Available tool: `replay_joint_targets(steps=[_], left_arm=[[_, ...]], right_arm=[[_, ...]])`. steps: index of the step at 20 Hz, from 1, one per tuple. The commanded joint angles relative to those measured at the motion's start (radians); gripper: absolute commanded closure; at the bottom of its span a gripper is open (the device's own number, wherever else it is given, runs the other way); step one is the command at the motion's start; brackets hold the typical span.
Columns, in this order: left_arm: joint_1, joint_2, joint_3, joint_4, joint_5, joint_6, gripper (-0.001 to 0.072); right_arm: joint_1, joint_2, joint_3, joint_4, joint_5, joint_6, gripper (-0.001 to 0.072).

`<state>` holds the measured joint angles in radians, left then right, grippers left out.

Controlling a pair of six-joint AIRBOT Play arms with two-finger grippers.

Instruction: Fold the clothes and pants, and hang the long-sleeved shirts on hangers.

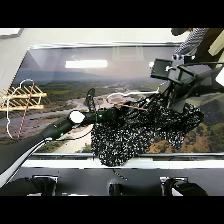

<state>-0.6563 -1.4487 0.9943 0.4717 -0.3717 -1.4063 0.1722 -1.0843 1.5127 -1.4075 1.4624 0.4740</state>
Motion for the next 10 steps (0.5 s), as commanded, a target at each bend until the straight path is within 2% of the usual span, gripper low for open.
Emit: replay_joint_targets(steps=[1,4,5,7,8,9,10], left_arm=[[-0.02,-0.029,0.031,-0.021,0.023,0.0,0.01],[-0.045,-0.075,0.081,-0.021,0.025,0.0,0.0109],[-0.051,-0.089,0.092,-0.02,0.025,-0.001,0.0132],[-0.055,-0.106,0.097,-0.021,0.025,-0.001,0.0447],[-0.055,-0.11,0.097,-0.02,0.025,0.0,0.0535],[-0.053,-0.11,0.097,-0.019,0.026,0.0,0.0675],[-0.049,-0.109,0.097,-0.019,0.025,0.0,0.0685]], right_arm=[[0.001,0.0,-0.001,0.001,0.002,0.006,0.0681],[0.001,0.0,-0.001,0.001,0.002,0.013,0.0681],[0.001,0.0,-0.001,0.001,0.002,0.013,0.0681],[0.001,0.0,-0.001,0.0,0.002,0.013,0.0681],[0.001,0.0,-0.001,0.0,0.002,0.013,0.0681],[0.001,0.0,-0.001,0.0,0.002,0.013,0.0681],[0.001,0.0,-0.001,0.0,0.002,0.013,0.0681]])
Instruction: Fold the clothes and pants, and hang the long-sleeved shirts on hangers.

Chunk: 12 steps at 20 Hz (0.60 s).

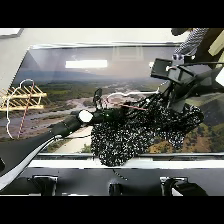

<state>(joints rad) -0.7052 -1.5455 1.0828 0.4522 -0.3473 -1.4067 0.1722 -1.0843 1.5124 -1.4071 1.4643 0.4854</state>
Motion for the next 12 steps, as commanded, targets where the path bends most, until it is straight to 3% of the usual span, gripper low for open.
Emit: replay_joint_targets(steps=[1,7,12], left_arm=[[0.006,-0.011,0.008,0.003,-0.004,0.001,0.0685],[0.119,0.036,0.011,0.03,-0.087,0.021,0.0686],[0.222,0.065,0.011,0.03,-0.24,0.061,0.0686]], right_arm=[[0.001,0.0,0.0,-0.001,0.0,0.002,0.0681],[0.001,0.0,0.0,-0.015,0.019,0.006,0.0681],[0.001,-0.002,-0.001,-0.008,0.029,0.014,0.0682]])
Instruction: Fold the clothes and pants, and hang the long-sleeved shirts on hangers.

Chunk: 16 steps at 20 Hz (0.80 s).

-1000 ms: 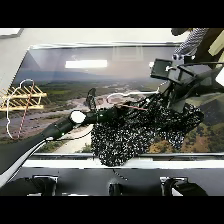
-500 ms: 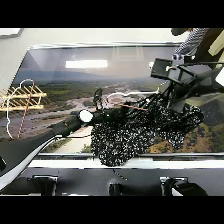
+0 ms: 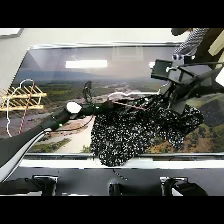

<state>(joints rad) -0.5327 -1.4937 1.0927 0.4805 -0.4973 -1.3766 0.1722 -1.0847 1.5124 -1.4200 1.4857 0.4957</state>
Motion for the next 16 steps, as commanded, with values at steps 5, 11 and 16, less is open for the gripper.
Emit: replay_joint_targets(steps=[5,11,16], left_arm=[[0.07,0.024,0.003,0.002,-0.123,0.045,0.0686],[0.078,0.024,0.11,0.14,-0.183,0.027,0.0686],[0.131,0.024,0.141,0.18,-0.272,0.003,0.0686]], right_arm=[[0.002,-0.005,-0.029,0.005,-0.003,0.006,0.0682],[0.002,-0.007,-0.029,-0.007,-0.018,-0.021,0.0682],[0.002,-0.007,-0.029,-0.06,-0.056,-0.021,0.0682]])
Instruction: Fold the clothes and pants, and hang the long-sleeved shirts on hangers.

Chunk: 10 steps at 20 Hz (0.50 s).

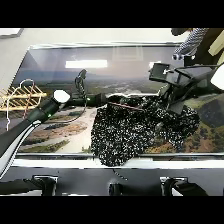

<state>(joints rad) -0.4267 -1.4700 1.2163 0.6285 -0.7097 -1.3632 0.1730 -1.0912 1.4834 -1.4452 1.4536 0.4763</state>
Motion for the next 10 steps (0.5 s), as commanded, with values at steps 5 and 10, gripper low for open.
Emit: replay_joint_targets(steps=[5,10], left_arm=[[0.046,0.0,0.018,0.064,-0.116,-0.01,0.0686],[0.046,0.0,0.042,0.065,-0.148,-0.018,0.0686]], right_arm=[[0.001,0.003,0.0,-0.056,-0.047,-0.001,0.0682],[0.001,0.002,0.002,-0.064,-0.042,-0.001,0.0682]])
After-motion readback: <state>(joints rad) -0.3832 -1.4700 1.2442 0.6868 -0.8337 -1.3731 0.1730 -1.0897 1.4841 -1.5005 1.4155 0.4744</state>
